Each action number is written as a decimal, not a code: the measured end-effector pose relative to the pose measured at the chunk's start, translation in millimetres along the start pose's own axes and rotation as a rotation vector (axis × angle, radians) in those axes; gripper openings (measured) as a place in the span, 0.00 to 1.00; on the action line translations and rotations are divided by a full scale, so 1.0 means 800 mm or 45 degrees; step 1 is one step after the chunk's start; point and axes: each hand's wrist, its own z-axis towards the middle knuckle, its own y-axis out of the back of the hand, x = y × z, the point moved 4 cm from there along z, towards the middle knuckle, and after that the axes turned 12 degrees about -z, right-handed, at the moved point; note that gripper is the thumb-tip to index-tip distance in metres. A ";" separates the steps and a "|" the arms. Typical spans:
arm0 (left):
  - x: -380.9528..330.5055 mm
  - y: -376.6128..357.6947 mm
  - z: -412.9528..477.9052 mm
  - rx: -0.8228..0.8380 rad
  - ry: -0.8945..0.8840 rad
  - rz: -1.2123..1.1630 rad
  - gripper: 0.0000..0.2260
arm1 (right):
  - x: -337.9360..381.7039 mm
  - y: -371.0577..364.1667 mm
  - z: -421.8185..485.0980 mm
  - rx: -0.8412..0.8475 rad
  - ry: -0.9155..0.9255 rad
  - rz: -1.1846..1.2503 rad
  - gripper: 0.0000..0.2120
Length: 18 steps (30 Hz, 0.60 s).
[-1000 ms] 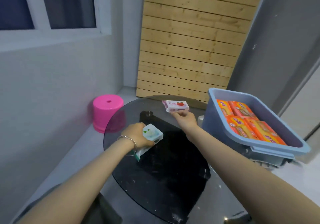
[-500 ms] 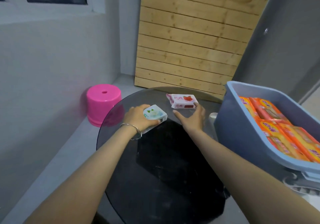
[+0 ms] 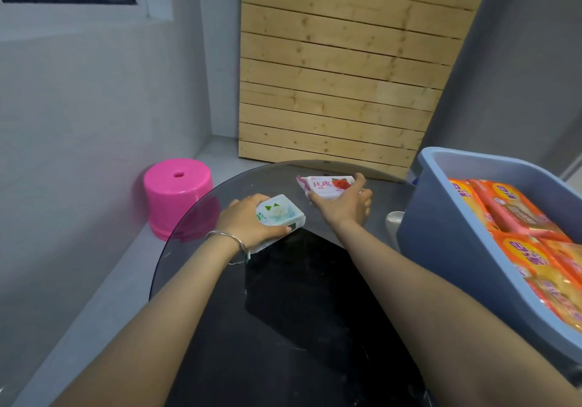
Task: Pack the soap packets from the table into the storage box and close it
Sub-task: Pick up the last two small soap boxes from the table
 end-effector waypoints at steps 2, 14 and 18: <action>-0.003 -0.001 -0.004 -0.011 0.013 0.051 0.28 | -0.001 0.005 -0.005 0.007 0.010 -0.001 0.50; -0.024 0.006 -0.060 -0.147 -0.022 -0.179 0.23 | 0.021 0.096 -0.121 0.071 0.151 0.610 0.42; -0.067 0.024 -0.077 -0.187 -0.105 -0.386 0.23 | 0.048 0.161 -0.153 0.101 0.272 0.744 0.43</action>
